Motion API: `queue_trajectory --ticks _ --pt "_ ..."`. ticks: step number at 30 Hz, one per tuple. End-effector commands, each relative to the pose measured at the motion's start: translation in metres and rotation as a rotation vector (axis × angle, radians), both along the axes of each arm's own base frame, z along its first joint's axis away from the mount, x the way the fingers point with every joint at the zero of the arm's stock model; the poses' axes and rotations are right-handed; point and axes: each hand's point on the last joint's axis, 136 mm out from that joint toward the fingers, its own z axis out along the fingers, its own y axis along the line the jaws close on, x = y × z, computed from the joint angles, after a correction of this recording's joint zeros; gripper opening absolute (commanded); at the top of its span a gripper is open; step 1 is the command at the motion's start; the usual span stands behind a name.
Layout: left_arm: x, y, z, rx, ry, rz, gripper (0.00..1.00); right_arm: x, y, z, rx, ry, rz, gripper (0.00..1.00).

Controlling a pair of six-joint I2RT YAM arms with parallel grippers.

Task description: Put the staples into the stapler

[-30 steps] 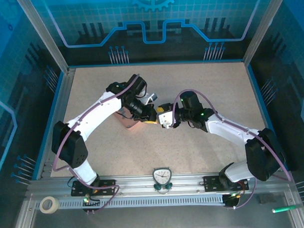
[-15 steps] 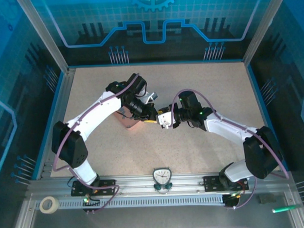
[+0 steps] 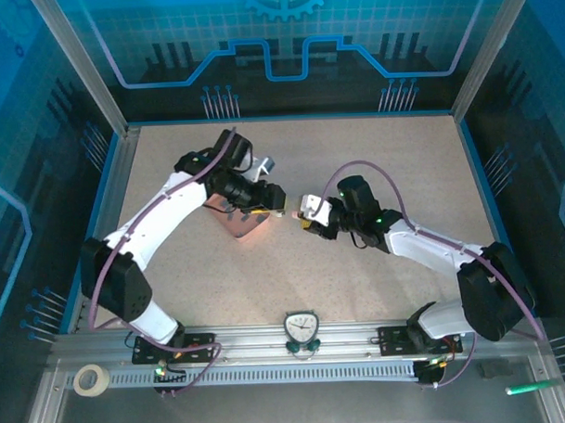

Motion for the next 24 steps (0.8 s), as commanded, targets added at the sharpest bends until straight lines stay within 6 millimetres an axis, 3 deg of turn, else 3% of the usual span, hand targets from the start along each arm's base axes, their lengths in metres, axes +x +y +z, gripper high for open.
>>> queue_trajectory --ticks 1,2,3,6,10,16,24 --pt "0.016 0.012 0.012 -0.015 -0.085 0.079 0.57 0.034 -0.014 0.006 0.163 0.248 -0.406 0.08" --pt "0.019 0.016 0.012 -0.010 -0.096 0.098 0.57 0.037 -0.021 -0.007 0.163 0.320 -0.502 0.08" --pt "0.021 0.020 0.011 -0.007 -0.100 0.114 0.56 0.047 -0.022 -0.004 0.189 0.362 -0.586 0.08" --pt "0.025 0.028 0.008 0.001 -0.110 0.149 0.56 0.060 -0.032 -0.025 0.189 0.486 -0.787 0.07" --pt "0.026 0.034 0.001 0.011 -0.114 0.170 0.56 0.077 -0.041 -0.046 0.257 0.539 -0.978 0.08" --pt "0.025 0.038 -0.008 0.008 -0.108 0.192 0.56 0.093 -0.058 -0.071 0.287 0.520 -1.141 0.08" --pt "0.026 0.037 -0.015 0.003 -0.098 0.193 0.56 0.099 -0.073 -0.092 0.311 0.467 -1.215 0.09"
